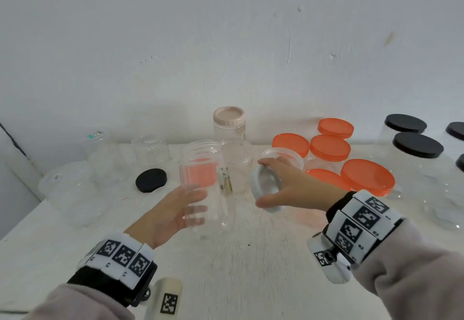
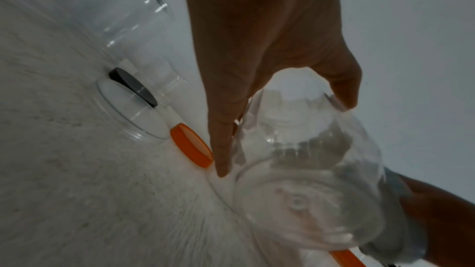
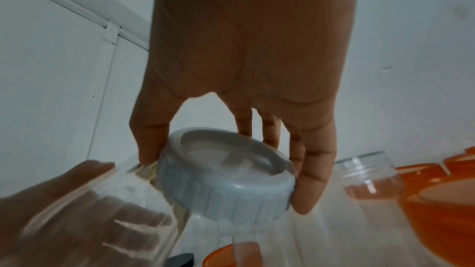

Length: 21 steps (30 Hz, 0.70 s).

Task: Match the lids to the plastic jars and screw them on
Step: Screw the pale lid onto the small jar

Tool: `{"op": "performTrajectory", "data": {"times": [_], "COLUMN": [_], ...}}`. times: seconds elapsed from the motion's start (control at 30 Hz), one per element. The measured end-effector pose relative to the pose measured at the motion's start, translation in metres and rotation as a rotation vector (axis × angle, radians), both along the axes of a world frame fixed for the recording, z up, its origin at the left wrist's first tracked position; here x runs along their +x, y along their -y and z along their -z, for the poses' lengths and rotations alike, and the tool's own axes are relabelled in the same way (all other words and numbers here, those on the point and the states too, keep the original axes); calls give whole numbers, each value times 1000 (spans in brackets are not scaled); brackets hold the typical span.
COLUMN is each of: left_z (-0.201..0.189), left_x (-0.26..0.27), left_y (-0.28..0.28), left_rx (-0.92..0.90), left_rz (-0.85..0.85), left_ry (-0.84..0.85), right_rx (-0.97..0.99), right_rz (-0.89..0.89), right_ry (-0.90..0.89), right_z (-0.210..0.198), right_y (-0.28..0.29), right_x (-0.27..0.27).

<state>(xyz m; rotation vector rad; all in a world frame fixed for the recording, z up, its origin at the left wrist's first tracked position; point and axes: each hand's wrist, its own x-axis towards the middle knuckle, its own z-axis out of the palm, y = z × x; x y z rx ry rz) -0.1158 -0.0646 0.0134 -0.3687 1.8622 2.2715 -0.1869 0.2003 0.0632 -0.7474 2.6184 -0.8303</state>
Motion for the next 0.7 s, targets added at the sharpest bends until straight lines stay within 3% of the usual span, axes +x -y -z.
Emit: {"op": "performTrajectory", "data": {"times": [0.17,0.33,0.7], "left_z": [0,6,9], "left_x": [-1,-2,-6], "left_y": [-22,-44,-61], "left_rx": [-346,-529,-439], "left_rz": [197,209,367], "left_ry": [-103,-115,-212], "right_rx": [-55,-38,44], "right_rz": [44,47,-96], "right_ry": [-32,-96,-73], "right_z": [-16,-25,-50], "right_y": [-13,-19,-9], "right_x": [4,8,11]}}
